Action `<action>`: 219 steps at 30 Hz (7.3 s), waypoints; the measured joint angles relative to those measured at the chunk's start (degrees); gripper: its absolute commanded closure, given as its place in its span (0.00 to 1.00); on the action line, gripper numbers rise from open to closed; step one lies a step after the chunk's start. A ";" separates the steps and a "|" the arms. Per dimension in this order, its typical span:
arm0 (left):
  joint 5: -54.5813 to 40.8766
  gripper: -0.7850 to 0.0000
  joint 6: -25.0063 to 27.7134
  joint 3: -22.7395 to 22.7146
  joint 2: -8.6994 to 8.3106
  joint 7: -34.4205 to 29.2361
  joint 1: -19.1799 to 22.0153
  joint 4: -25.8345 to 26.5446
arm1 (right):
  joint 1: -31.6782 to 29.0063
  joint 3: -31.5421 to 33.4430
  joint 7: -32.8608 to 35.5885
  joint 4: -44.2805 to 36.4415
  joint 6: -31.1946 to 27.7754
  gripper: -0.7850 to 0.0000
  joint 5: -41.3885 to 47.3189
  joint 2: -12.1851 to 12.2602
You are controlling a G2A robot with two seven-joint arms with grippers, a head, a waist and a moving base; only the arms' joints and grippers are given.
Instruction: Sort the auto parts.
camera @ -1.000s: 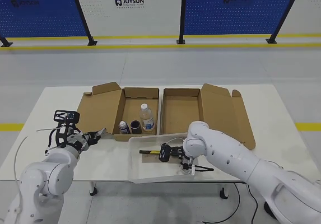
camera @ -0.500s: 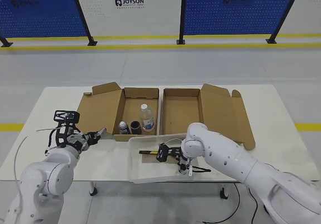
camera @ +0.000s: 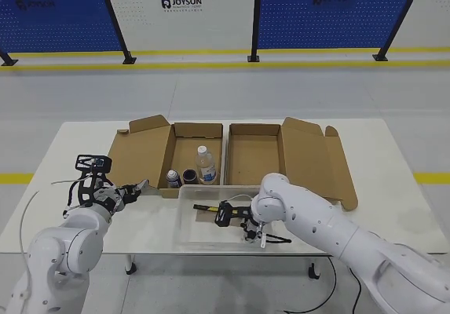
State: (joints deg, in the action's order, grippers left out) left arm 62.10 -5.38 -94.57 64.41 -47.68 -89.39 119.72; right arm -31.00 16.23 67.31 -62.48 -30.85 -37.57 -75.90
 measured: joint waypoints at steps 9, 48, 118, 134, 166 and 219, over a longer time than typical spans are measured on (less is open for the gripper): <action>0.00 0.00 0.00 0.00 0.00 0.00 0.00 0.00 | -0.56 1.14 -0.21 0.03 0.74 1.00 -0.27 -0.08; 0.00 0.00 0.00 0.00 0.00 0.00 0.00 0.00 | -7.05 14.72 -14.23 -12.89 7.47 1.00 -7.76 4.23; 0.00 0.00 0.00 0.00 0.00 0.00 0.00 0.00 | -22.23 46.29 -27.40 -19.87 17.75 1.00 -21.37 11.14; 0.00 0.00 0.00 0.00 0.00 0.00 0.00 0.00 | -16.88 41.70 -27.60 -11.32 17.56 1.00 -20.05 9.21; 0.00 0.00 0.00 0.00 0.00 0.00 0.00 0.00 | 1.74 26.58 -27.80 22.82 10.04 0.69 -14.99 -0.67; 0.00 0.00 0.00 0.00 0.00 0.00 0.00 0.00 | -10.94 30.56 3.22 -20.79 -2.89 0.00 2.45 4.81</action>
State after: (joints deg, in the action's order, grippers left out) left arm 62.10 -5.38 -94.57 64.41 -47.68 -89.39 119.72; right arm -41.94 46.79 70.54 -83.27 -33.74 -35.13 -71.09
